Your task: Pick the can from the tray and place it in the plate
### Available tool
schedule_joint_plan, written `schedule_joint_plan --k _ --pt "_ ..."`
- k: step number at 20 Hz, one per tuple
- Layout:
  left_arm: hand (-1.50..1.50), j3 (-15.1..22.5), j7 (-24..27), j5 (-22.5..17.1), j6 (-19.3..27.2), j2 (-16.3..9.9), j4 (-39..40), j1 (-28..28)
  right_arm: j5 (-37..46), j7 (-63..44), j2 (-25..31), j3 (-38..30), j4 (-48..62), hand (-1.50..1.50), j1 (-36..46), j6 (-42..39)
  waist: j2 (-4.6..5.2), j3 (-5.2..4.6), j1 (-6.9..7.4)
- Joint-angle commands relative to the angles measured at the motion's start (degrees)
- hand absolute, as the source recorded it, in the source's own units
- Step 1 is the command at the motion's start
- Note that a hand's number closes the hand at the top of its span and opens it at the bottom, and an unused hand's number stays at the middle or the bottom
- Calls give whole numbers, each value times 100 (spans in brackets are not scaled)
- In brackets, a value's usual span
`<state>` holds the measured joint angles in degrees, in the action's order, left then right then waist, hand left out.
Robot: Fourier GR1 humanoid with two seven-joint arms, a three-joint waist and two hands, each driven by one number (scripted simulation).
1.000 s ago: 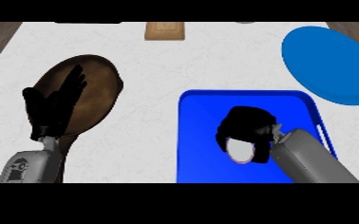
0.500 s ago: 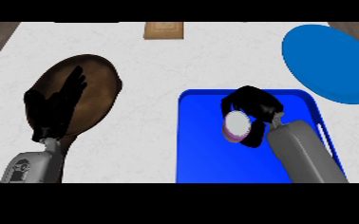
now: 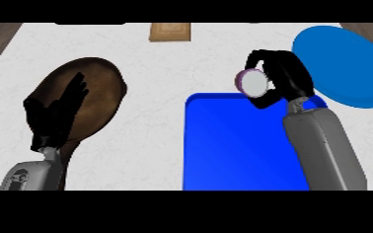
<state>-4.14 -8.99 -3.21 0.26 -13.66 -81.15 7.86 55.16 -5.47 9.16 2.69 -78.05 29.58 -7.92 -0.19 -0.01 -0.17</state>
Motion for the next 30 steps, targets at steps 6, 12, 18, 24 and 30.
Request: schedule_joint_plan --k 6,12,18,24,30 --pt "0 109 230 179 150 254 285 138 532 -666 105 -963 -67 150 395 1711 41 1 43" --pt "0 81 146 206 92 205 200 235 -342 -535 458 -1849 233 150 395 1649 32 3 29" --pt "0 -57 40 114 38 202 396 451 -697 229 1300 -2546 1608 150 593 1952 48 4 46" --pt "0 -98 -375 9 -166 11 -106 360 -949 1193 2069 -2955 3311 150 948 2215 53 8 113" --pt "0 21 150 170 -77 246 137 181 -694 1589 2665 -2795 4873 150 1441 1617 102 12 233"
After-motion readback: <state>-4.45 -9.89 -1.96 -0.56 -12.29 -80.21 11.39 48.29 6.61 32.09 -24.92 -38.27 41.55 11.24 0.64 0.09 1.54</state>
